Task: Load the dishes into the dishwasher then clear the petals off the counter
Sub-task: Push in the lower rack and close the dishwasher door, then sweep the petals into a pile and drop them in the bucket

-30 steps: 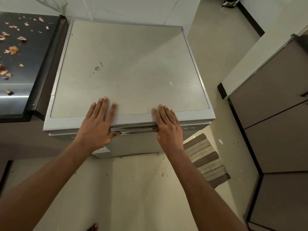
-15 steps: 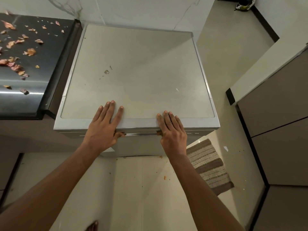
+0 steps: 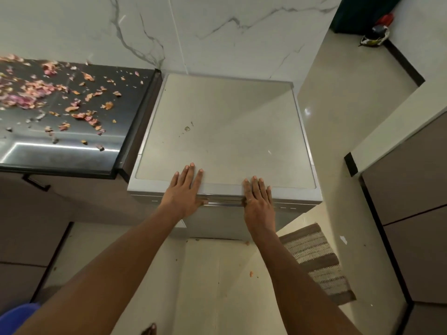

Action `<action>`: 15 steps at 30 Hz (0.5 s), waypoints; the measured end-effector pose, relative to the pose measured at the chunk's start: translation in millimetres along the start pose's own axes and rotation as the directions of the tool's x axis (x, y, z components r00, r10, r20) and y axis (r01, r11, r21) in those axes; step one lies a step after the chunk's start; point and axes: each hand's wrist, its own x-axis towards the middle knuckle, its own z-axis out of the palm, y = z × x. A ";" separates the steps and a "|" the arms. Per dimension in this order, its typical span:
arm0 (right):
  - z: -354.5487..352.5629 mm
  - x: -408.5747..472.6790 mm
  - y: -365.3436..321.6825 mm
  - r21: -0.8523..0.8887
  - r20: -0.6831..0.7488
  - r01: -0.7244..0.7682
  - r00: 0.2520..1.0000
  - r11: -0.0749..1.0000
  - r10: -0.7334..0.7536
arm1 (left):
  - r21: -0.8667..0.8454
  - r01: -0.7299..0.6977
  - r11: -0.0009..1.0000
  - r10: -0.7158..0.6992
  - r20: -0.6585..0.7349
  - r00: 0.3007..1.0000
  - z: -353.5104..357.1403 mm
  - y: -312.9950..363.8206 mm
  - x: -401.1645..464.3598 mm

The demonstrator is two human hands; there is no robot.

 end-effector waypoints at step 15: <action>-166.0 31.1 -64.7 -0.045 0.253 0.178 0.954 0.983 -0.161 | -0.189 0.149 0.971 -0.189 -0.214 0.958 -115.3 -43.8 -79.0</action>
